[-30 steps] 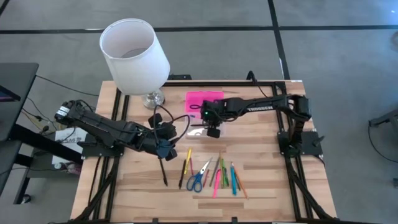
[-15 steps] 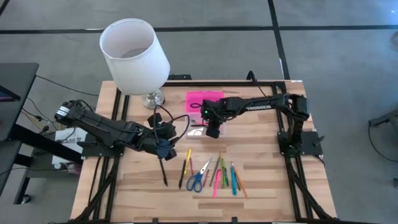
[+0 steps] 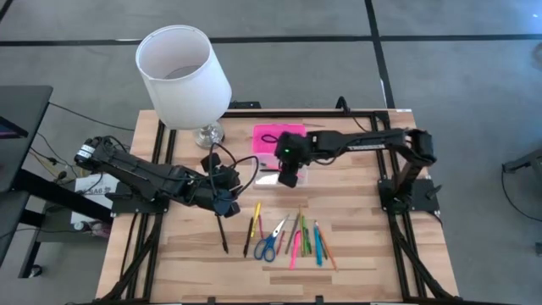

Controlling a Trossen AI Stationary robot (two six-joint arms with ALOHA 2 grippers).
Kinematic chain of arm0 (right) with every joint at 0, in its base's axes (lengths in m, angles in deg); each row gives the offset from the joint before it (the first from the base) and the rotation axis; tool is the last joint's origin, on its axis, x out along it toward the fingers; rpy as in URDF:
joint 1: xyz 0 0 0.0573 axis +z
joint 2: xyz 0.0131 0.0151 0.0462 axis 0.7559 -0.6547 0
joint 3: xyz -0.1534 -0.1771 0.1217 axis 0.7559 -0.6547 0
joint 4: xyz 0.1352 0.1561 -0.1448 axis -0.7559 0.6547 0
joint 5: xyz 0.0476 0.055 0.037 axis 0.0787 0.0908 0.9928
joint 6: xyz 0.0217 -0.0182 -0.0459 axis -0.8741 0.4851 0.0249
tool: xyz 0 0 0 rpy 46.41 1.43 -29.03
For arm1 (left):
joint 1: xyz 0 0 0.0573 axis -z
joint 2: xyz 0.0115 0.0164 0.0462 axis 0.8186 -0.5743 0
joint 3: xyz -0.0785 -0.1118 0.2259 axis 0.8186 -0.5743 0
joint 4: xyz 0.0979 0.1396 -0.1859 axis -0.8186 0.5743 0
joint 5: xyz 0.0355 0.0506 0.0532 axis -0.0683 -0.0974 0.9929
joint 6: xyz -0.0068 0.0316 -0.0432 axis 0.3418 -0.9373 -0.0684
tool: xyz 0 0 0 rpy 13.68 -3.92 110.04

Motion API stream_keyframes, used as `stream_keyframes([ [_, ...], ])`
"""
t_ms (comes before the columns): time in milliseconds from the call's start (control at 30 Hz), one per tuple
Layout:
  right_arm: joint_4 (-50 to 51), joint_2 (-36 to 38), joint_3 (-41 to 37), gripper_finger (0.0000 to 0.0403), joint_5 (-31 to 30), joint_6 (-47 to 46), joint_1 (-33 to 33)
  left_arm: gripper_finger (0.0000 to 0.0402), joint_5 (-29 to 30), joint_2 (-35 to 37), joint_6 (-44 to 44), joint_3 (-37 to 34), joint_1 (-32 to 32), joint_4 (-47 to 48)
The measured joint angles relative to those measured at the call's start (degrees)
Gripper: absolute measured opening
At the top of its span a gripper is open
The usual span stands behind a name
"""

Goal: Pick & place school supplies into a supply box
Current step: Put the left black pen into the pink supply box

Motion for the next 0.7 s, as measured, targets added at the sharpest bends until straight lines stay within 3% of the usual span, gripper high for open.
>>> stream_keyframes([
  [200, -1.06, 5.90, 0.02, 0.0118, -1.72, -4.05, 1.79, 0.0173, 4.91, 0.00, -2.44, -2.04, -0.08, -1.04],
  [333, -1.41, 9.10, 0.02, 0.0118, -1.82, -6.99, 2.80, 0.0173, 2.86, 0.00, -4.83, -6.45, -0.99, -5.59],
  [467, -1.37, 11.04, 0.02, 0.0118, -2.08, -11.85, 3.90, 0.0173, -4.69, 0.00, -6.67, -11.97, -1.36, -9.83],
  [700, -0.48, 13.06, 0.02, 0.0118, -2.07, -10.38, 8.52, 0.0173, -24.62, 0.00, -14.82, -17.77, -1.36, -15.31],
])
